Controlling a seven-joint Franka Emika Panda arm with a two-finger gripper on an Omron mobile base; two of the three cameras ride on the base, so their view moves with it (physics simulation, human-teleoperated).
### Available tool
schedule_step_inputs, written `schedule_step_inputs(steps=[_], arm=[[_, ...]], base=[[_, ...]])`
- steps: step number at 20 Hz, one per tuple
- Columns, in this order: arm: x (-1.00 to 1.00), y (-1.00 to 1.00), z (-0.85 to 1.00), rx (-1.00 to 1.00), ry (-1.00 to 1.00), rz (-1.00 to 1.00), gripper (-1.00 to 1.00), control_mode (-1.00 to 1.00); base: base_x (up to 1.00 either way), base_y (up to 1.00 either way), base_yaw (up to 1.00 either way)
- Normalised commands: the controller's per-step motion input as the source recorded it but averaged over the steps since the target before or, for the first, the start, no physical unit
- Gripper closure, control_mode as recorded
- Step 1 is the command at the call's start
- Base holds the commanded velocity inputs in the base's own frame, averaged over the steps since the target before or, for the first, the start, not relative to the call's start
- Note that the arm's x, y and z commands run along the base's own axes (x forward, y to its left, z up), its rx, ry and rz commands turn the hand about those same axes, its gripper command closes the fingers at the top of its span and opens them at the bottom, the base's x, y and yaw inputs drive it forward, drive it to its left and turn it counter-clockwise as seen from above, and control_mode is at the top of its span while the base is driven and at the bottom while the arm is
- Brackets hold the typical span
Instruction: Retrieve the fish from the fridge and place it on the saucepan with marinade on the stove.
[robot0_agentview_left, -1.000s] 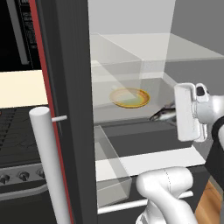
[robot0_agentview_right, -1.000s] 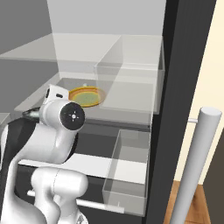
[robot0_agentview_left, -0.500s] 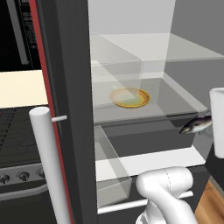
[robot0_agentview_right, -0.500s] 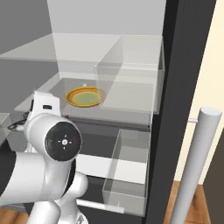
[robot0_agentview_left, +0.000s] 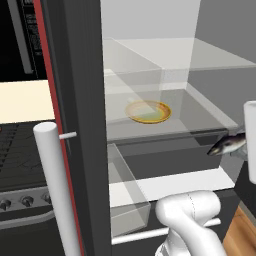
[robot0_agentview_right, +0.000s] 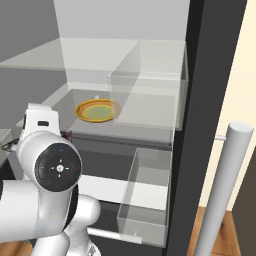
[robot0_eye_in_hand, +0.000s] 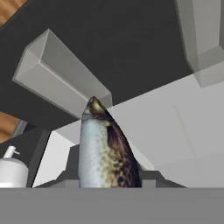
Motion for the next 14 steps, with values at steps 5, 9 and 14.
schedule_step_inputs(steps=[5,9,14], arm=[[0.00,0.00,0.00,0.00,0.00,0.00,1.00,1.00],[0.00,0.00,0.00,0.00,0.00,0.00,1.00,1.00],[0.00,0.00,0.00,0.00,0.00,0.00,1.00,1.00]], base=[[-0.08,0.00,0.00],[-0.79,0.00,0.00],[-1.00,0.00,0.00]])
